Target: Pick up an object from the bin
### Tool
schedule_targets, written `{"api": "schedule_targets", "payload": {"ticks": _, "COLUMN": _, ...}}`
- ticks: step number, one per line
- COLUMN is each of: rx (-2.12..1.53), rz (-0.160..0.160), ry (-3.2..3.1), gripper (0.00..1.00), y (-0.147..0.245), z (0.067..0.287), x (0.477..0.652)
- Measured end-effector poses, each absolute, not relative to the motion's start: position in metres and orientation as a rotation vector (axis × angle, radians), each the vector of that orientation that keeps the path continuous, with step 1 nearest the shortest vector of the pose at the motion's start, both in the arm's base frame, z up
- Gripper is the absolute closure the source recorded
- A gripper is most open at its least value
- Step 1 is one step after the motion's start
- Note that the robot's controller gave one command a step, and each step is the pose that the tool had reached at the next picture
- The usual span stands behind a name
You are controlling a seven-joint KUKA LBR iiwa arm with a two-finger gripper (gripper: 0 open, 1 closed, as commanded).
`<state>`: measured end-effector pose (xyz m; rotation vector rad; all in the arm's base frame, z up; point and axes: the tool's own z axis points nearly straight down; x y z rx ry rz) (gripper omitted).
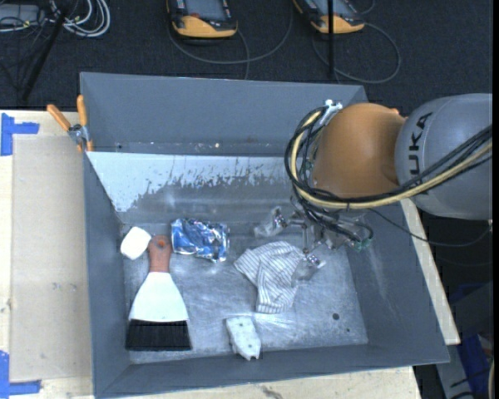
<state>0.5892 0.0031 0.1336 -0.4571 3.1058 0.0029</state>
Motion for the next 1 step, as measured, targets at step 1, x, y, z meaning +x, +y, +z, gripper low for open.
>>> {"api": "schedule_targets", "payload": {"ticks": 1, "rx": -1.199, "rz": 0.005, "ry": 2.910, "gripper": 0.00, "y": 0.0075, "z": 0.0772, "x": 0.5914}}
